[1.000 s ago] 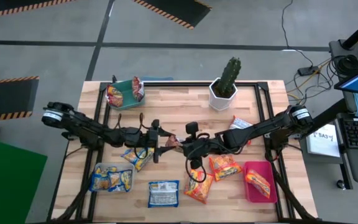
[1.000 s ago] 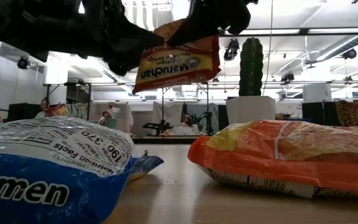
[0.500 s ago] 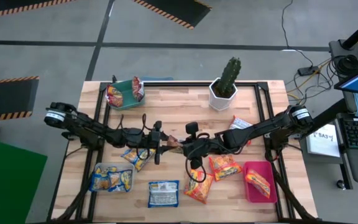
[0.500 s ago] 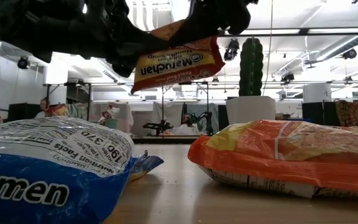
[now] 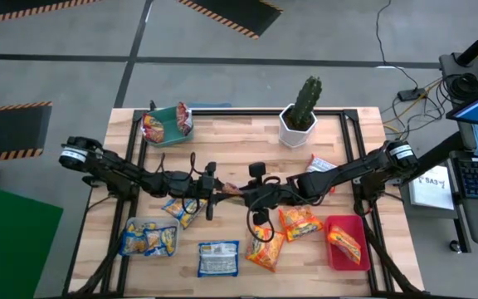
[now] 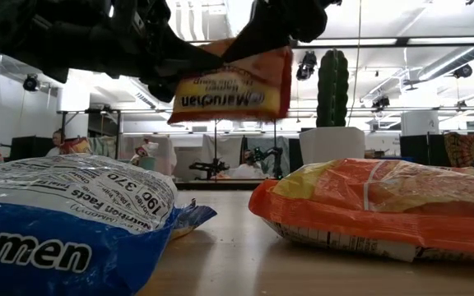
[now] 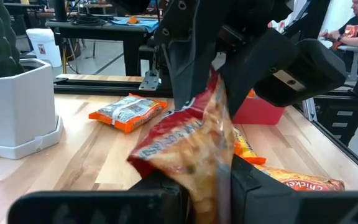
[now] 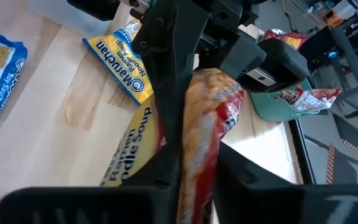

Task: Sort Maruchan noodles
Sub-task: Put the red noodle into the green bin

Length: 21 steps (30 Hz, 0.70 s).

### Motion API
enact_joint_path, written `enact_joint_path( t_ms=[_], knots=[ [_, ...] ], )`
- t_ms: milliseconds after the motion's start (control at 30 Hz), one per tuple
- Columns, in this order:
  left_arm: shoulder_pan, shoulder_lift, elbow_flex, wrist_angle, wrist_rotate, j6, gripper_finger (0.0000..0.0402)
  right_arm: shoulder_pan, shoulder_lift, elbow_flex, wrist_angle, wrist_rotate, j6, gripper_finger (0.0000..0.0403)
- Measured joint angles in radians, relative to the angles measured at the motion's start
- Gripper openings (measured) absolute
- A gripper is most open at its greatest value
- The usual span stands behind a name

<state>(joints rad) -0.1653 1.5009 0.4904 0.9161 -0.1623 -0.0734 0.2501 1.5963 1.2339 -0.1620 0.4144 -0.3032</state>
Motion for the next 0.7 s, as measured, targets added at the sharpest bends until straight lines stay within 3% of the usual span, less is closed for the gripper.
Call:
enact_joint_path(
  t_ms=[400, 700],
  knots=[
    [-0.003, 0.000, 0.000, 0.001, -0.003, 0.002, 0.0038, 0.000, 0.000, 0.000, 0.004, 0.004, 0.016, 0.0192],
    [-0.003, 0.000, -0.001, -0.010, -0.002, 0.003, 0.0036, 0.000, 0.000, 0.000, 0.005, 0.007, 0.023, 0.0212]
  ],
)
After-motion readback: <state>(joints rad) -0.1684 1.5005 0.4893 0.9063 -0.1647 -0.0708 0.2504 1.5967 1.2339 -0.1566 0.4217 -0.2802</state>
